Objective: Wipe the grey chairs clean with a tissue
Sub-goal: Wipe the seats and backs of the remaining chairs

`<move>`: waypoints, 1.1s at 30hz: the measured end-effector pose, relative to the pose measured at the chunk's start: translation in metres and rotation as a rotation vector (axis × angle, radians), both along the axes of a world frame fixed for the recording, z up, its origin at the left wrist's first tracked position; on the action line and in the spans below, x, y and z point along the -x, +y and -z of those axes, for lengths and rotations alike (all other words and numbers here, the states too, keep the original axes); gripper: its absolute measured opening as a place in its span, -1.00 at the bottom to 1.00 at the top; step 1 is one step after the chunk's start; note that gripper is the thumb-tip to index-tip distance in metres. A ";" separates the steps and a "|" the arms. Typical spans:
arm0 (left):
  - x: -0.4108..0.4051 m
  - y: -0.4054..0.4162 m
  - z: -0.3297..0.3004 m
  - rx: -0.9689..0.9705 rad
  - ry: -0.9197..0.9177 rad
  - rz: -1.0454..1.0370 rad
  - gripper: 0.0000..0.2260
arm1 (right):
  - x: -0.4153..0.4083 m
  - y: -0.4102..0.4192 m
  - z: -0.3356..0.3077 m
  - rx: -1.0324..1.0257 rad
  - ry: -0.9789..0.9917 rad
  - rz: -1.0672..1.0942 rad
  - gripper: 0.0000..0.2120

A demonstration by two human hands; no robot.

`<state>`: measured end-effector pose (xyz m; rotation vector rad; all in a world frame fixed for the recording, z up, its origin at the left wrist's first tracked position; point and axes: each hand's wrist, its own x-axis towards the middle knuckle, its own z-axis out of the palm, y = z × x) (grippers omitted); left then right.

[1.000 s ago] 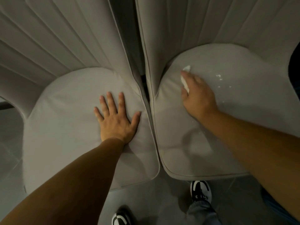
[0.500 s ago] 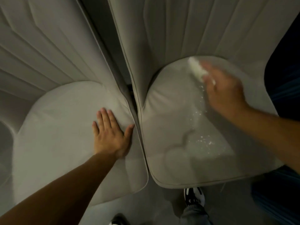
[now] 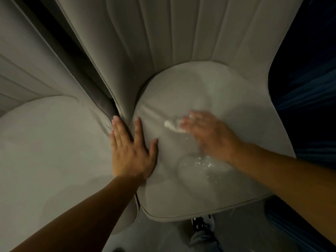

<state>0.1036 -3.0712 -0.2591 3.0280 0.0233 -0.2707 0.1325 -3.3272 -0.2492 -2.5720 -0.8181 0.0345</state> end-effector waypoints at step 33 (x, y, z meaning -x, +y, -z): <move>-0.036 -0.036 0.020 0.084 -0.118 0.328 -0.39 | -0.131 -0.077 -0.038 0.879 -0.043 0.213 -0.63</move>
